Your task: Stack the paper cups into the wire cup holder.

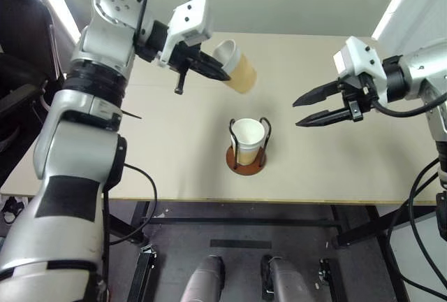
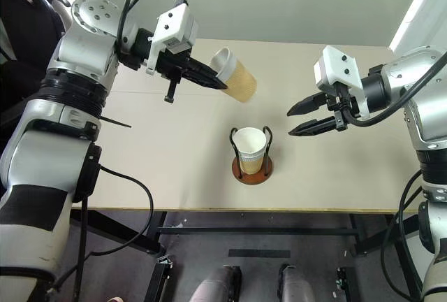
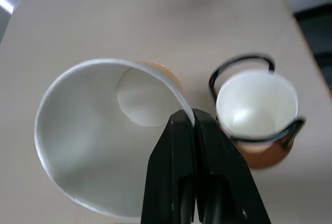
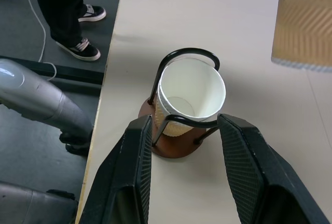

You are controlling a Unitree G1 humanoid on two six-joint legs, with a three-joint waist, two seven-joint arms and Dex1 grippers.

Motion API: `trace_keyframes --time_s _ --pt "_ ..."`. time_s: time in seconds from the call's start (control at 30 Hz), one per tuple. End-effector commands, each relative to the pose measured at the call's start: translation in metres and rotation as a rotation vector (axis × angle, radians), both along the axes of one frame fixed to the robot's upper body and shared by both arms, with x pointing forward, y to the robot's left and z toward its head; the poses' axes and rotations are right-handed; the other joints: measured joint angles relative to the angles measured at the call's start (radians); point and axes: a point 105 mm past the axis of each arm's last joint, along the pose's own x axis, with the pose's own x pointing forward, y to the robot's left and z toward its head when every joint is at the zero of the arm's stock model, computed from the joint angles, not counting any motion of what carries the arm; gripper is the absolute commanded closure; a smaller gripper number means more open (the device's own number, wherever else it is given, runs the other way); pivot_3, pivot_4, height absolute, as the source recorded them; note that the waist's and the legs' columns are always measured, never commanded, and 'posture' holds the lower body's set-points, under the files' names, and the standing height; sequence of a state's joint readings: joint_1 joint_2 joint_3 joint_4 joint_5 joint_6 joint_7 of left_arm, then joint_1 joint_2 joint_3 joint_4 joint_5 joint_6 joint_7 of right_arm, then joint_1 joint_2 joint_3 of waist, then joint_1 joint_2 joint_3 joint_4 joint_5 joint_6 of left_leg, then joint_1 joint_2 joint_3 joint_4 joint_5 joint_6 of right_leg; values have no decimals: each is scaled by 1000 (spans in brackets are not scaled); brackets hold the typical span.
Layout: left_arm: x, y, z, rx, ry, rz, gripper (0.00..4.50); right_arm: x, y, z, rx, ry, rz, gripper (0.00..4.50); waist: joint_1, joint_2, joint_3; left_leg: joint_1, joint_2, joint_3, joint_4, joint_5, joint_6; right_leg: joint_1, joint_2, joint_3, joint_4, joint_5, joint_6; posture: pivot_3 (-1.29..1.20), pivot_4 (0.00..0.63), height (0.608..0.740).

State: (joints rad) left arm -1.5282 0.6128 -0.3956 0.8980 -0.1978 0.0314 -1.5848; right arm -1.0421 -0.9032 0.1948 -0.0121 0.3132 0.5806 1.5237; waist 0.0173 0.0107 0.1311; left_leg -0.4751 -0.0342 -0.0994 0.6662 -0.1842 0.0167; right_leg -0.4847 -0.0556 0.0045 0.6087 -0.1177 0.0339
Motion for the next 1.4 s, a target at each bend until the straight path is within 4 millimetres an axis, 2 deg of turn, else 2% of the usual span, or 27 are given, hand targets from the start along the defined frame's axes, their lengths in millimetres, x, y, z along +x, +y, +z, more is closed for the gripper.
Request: trace_keyframes --time_s 0.03,0.23,0.4,0.53,0.8,1.0,1.1,1.2,1.4 --pt "-15 -5 11 6 -3 -74 4487 -5 6 10 10 -68 25 2548 0 0 0 0 1 -1 0 0 0 0 -1 1 0 0 1 0 150 740" --pt "-27 2 11 48 30 -91 4487 2 4 9 -13 -137 10 2548 -4 0 0 1 1 1 1 0 0 0 0 1 1 0 2 0 150 740" --pt "-39 5 12 78 69 -113 4487 6 5 21 15 -150 -3 2548 -2 1 0 1 0 0 3 1 2 1 -1 1 1 2 2 0 150 740" --pt "-47 2 8 95 120 -137 4487 11 0 21 -6 -154 -7 2548 2 0 0 1 0 -1 4 2 2 2 -2 1 1 2 2 0 150 740" --pt "-42 4 -6 199 118 -129 4487 1 10 13 -46 -115 63 2548 2 1 0 2 -1 -2 4 2 2 3 -2 1 1 2 2 0 150 740" --pt "-38 -2 -13 245 106 -147 4487 -12 14 27 -49 -127 90 2548 2 1 1 1 -1 -1 3 2 2 3 -2 1 0 2 2 0 150 740" --pt "-38 -7 -14 234 118 -162 4487 -15 11 27 -53 -134 76 2548 5 1 0 1 -2 -1 2 2 2 3 -2 1 0 1 2 0 150 740" --pt "-37 -10 -16 235 123 -172 4487 -5 -4 14 -78 -106 -2 2548 8 0 0 0 -3 -2 2 2 2 4 -2 0 -1 0 3 0 150 740" --pt "-37 -15 -20 243 122 -194 4487 14 -22 2 -24 -14 -139 2548 8 1 1 1 -4 -1 3 2 2 4 -3 1 0 1 4 0 150 740"
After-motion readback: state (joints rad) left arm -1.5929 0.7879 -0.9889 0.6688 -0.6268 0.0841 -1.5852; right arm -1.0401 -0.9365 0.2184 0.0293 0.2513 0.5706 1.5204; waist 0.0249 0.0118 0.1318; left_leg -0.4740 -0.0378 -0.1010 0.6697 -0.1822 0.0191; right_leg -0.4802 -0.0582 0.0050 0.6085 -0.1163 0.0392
